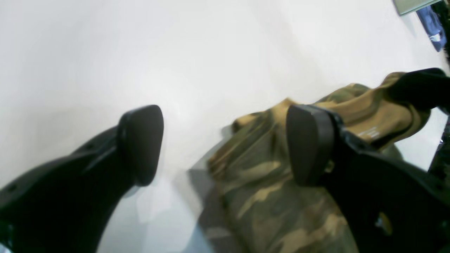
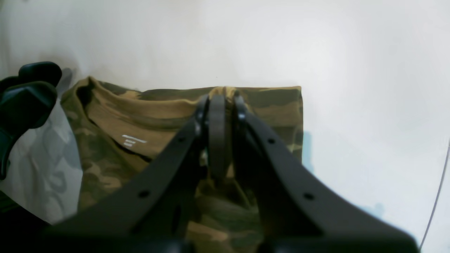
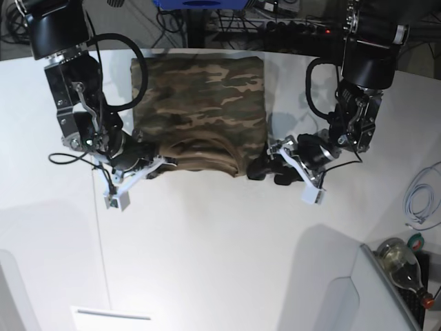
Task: Layout the t-shirt on the table in an organized manner, then fold the t-shirt properly
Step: 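Hold the collar edge with both grippers and pull it to straighten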
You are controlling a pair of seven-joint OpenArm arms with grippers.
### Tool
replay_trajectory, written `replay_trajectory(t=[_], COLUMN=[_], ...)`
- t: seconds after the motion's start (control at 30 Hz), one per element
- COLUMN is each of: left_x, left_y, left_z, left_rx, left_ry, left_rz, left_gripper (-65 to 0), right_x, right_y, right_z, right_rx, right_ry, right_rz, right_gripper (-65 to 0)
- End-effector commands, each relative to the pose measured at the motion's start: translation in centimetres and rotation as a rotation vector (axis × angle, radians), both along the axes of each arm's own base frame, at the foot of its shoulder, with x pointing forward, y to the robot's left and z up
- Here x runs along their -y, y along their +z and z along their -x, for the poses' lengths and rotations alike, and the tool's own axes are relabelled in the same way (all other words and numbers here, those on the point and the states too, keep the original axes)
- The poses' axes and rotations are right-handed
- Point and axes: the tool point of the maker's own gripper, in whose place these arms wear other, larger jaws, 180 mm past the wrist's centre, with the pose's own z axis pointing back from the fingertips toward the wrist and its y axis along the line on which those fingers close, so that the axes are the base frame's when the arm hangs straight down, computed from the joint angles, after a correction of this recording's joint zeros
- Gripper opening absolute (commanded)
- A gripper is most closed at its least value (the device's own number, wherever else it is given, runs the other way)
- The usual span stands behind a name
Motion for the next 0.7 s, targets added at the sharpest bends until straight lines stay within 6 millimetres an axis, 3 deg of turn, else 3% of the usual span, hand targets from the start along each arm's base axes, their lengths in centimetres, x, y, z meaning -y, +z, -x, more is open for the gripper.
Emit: replay_trajectory(t=[0.0, 0.17, 0.4, 0.67], left_x=[-0.3, 0.9, 1.7, 1.8], left_y=[1.4, -1.1, -1.2, -1.1], left_z=[-1.0, 0.7, 0.8, 0.8], left_rx=[0.045, -0.023, -0.029, -0.024], left_ry=[0.006, -0.063, -0.068, -0.07], left_rz=[0.019, -0.025, -0.012, -0.01], left_gripper=[-12.8, -12.8, -14.8, -53.3], right_x=[0.0, 0.0, 0.1, 0.2], right_y=[1.1, 1.1, 1.2, 1.1], right_z=[-1.1, -1.1, -1.1, -1.1], right_rx=[0.043, 0.042, 0.044, 0.043], right_ry=[-0.004, -0.004, -0.006, -0.009], right_rz=[-0.009, -0.009, -0.009, -0.009], right_gripper=[-65.0, -65.0, -65.0, -65.0])
